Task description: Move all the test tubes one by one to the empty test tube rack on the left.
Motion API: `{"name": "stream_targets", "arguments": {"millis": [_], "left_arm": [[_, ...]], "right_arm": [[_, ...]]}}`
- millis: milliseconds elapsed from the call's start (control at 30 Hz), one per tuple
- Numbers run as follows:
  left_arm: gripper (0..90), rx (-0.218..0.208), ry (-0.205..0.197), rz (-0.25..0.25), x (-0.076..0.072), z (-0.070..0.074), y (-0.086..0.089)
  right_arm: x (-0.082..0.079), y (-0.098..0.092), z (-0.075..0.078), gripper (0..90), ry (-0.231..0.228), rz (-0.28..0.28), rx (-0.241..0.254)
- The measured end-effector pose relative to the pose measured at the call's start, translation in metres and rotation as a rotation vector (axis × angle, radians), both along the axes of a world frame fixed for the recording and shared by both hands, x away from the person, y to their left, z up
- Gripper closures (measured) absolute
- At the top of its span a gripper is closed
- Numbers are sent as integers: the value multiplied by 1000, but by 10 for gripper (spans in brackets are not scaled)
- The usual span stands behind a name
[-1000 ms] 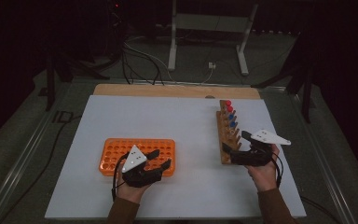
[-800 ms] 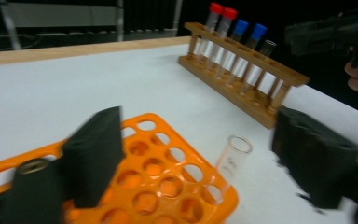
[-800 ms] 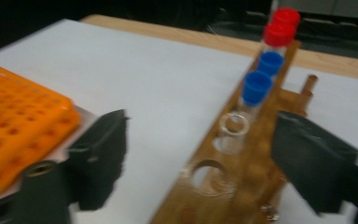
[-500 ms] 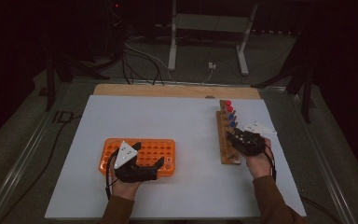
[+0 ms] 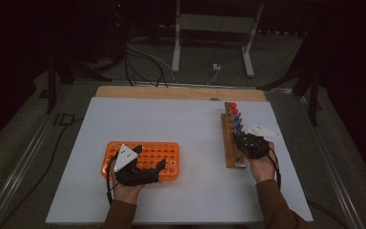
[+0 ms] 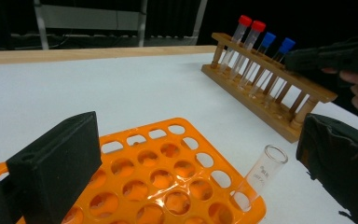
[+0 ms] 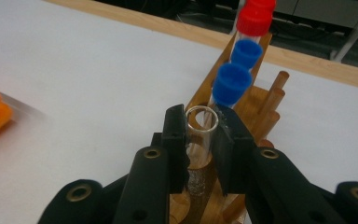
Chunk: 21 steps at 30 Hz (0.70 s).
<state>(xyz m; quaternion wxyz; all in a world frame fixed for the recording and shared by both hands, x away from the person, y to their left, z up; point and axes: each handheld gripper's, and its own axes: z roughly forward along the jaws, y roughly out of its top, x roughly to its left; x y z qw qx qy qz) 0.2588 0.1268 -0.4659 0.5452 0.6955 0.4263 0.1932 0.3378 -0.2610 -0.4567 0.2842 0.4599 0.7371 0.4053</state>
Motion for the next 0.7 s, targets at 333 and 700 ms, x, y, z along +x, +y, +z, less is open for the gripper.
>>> {"name": "stream_targets", "arguments": {"millis": [333, 700], "left_arm": [[6, 10, -12, 0, -1, 4, -5], [6, 26, -10, 3, 1, 7, -5]], "right_arm": [[-13, 0, 33, 765, -57, 24, 16], [-23, 4, 64, 765, -94, 95, 93]]}}
